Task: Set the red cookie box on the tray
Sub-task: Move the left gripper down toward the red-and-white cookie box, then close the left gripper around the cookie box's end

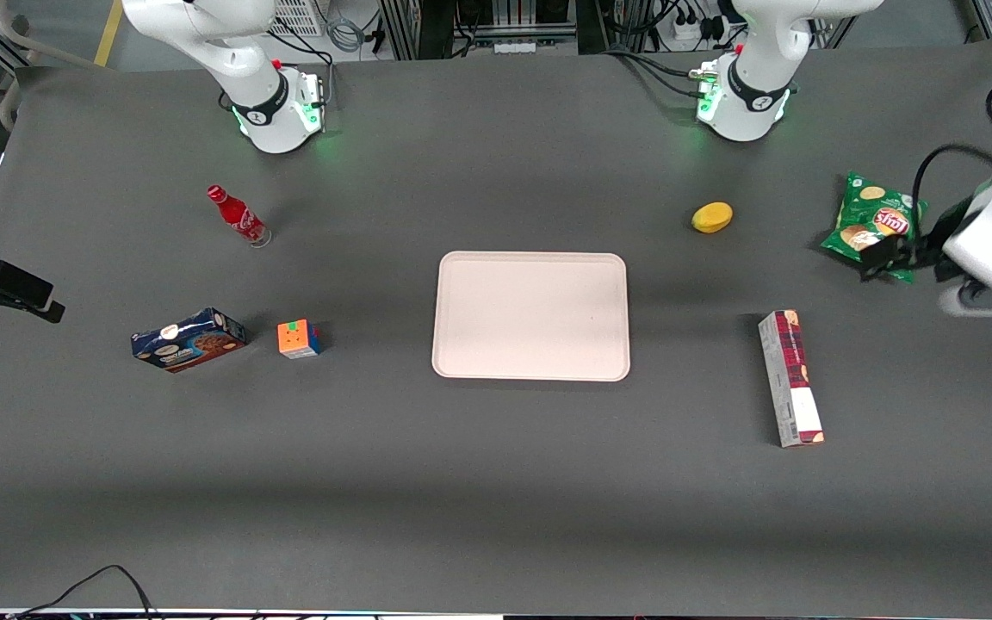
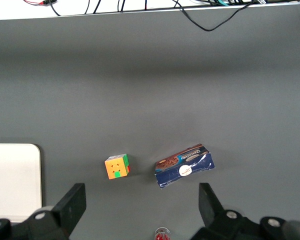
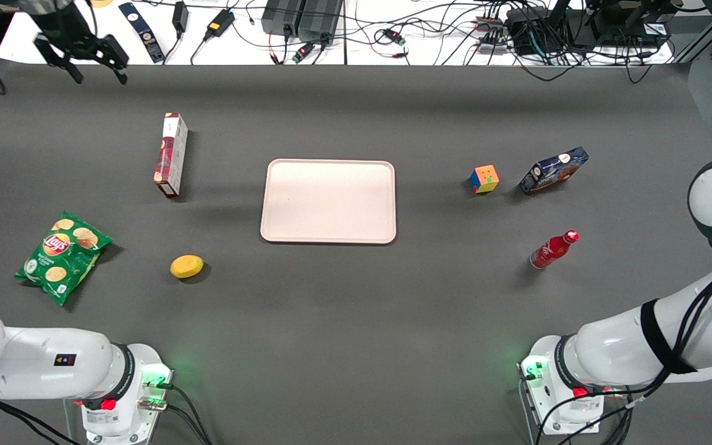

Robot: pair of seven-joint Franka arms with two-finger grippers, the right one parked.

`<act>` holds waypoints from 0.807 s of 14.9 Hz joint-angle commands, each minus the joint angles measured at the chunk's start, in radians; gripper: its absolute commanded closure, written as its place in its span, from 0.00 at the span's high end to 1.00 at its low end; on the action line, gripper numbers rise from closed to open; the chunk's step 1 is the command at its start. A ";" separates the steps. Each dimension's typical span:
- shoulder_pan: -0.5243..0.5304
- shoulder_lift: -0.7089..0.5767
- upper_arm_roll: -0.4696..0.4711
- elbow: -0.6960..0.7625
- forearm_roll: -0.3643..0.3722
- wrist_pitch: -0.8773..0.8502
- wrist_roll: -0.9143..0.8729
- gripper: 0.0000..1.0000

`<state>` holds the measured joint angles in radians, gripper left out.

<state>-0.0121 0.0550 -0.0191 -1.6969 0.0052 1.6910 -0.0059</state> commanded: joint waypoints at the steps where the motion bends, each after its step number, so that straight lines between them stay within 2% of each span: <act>1: -0.003 0.068 0.001 -0.087 -0.007 0.203 -0.013 1.00; 6: -0.005 0.170 0.001 -0.227 -0.002 0.513 -0.011 1.00; 12: -0.006 0.308 0.002 -0.277 0.006 0.726 -0.011 1.00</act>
<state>-0.0122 0.3154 -0.0196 -1.9444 0.0056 2.3130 -0.0060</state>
